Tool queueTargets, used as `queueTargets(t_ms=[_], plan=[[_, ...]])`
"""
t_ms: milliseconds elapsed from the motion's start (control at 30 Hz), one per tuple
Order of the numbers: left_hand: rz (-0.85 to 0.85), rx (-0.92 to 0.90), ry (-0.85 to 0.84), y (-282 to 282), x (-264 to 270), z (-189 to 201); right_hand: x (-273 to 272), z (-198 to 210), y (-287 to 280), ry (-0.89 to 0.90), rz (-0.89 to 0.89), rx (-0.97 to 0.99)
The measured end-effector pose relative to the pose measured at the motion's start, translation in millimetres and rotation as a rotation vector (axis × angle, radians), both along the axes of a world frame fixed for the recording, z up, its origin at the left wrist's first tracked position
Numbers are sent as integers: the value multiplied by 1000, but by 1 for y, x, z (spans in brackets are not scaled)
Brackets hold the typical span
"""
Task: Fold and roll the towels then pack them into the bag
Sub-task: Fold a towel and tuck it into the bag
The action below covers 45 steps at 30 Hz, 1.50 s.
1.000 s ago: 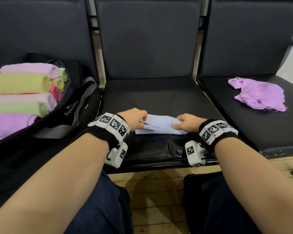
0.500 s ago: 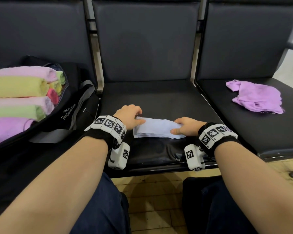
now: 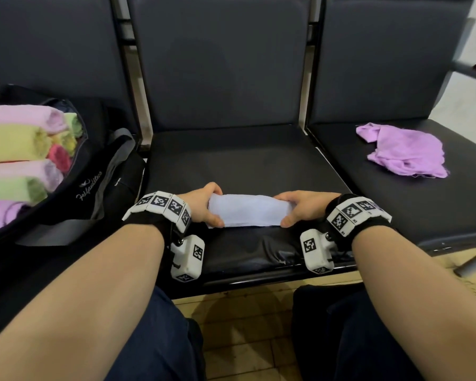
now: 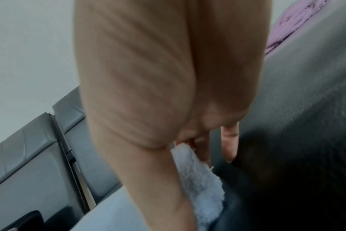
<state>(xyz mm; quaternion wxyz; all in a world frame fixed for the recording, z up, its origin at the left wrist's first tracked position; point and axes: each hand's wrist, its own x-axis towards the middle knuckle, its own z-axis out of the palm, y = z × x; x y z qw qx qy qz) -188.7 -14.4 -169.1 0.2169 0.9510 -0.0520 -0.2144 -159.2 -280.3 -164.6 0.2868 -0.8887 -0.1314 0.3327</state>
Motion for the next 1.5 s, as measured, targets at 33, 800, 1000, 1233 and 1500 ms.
queueTargets(t_ms=[33,800,1000,1233,1500], plan=[[-6,13,14,0,0,1,0,-1,-1,0,2,10],[378,-940,194,11,-22,32,-10,25,-21,-131,-319,580],[504,-1090,159,2,-20,36,-13,25,-16,-55,-473,685],[632,-1110,200,-3,-19,39,-14,29,-12,139,-572,832],[693,-1096,62,2,-8,30,-10,26,-4,-20,-580,754]])
